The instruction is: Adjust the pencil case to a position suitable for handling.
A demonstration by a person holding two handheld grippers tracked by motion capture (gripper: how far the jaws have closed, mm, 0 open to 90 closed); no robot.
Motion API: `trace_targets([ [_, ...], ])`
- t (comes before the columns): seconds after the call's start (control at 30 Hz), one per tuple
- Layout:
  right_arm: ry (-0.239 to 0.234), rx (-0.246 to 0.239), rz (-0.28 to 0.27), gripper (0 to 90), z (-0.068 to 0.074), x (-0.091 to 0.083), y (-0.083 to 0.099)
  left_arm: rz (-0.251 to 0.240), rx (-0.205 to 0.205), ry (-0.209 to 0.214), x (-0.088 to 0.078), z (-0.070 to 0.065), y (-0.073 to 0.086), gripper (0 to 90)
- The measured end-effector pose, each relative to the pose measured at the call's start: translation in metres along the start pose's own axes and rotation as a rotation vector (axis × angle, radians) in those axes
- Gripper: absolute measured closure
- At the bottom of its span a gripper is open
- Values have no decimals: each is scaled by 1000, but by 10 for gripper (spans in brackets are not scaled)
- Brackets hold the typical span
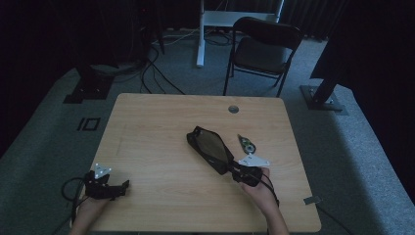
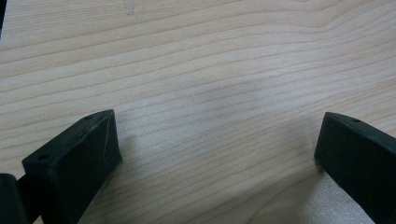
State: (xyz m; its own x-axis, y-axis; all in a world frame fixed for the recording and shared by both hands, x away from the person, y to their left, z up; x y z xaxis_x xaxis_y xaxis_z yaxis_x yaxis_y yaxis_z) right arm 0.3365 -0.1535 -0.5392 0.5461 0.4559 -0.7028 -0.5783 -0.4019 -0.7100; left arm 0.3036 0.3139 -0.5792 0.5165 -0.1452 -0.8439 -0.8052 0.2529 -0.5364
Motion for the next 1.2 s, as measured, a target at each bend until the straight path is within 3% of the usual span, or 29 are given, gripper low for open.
trace_targets([
  [0.1, 45, -23, 11, 727, 1, -8, 4, 0, 0, 0, 0, 0, 0, 1],
  [0.17, 36, -15, 4, 728, 2, -12, 8, 0, 0, 0, 0, 0, 0, 1],
  [0.73, 90, 40, 4, 727, -9, -35, 38, 0, 0, 0, 0, 0, 0, 1],
  [1.2, 94, 69, -5, 727, -3, -56, 59, 0, 0, 0, 0, 0, 0, 2],
])
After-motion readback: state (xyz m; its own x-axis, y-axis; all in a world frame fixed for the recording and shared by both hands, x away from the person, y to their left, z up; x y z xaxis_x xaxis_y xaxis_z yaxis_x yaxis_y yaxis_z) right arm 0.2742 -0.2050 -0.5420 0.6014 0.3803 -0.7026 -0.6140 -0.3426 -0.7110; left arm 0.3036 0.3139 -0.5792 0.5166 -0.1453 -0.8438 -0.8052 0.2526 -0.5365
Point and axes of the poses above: each handheld gripper's, and its own axes: x roughly forward along the jaws, y roughly out of its underside, z roughly to its left, the point moved 4 cm from there along x, roughly forward along the jaws, and after that the axes turned 11 degrees about z, right-handed, at the moved point
